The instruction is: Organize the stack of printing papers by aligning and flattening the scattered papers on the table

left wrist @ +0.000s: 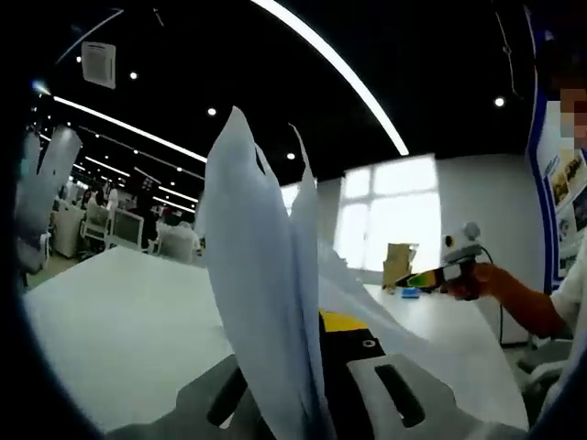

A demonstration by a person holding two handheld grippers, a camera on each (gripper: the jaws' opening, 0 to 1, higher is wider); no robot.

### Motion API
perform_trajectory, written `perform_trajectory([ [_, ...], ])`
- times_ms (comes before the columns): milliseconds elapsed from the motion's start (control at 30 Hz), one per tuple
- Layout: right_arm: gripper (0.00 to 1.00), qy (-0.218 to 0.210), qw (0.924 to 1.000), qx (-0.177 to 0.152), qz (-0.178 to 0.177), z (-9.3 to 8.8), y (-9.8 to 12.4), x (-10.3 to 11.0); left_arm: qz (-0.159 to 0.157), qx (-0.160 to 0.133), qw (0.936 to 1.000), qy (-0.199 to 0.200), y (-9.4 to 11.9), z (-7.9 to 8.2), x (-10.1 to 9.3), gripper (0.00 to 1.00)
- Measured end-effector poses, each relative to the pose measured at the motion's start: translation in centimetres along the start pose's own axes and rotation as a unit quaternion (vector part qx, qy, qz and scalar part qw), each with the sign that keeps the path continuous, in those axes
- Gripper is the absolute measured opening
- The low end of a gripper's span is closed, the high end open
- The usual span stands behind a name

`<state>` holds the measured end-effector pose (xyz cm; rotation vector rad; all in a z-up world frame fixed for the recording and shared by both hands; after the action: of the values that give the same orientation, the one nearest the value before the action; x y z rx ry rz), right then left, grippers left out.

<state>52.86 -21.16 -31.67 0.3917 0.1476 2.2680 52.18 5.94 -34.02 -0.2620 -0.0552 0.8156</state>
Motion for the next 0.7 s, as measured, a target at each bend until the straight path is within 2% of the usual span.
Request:
perform_trajectory([
  [133,0.24,-0.003,1.0,0.004,-0.007,-0.2,0.2,-0.3,0.006,-0.011,0.9999,-0.009,0.2,0.4,0.1,0.07],
  [400,0.28,0.011,0.9995,0.013,-0.025,-1.7,1.8,-1.6,0.014,-0.01,0.9995,-0.025,0.2,0.2,0.3,0.08],
  [600,0.37,0.012,0.999,0.006,-0.043,-2.2,3.4,-2.8,0.015,-0.01,0.9995,-0.025,0.3,0.2,0.4,0.08],
  [700,0.43,0.038,0.9975,-0.001,-0.059,-2.1,4.7,-3.7,0.015,-0.01,0.9996,-0.02,0.3,0.1,0.4,0.08],
])
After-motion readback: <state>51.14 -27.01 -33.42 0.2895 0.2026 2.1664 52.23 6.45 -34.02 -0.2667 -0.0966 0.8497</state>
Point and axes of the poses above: the point that each gripper's makers call its tool centre point, and the gripper's own axes: y roughly backward along the fingers, x roughly to its left, z roughly out of its top, the point moved 2 cm from there along y, roughly backward along the fingers, and after that the axes turned 7 degrees about -y, right-handed, at the moved point
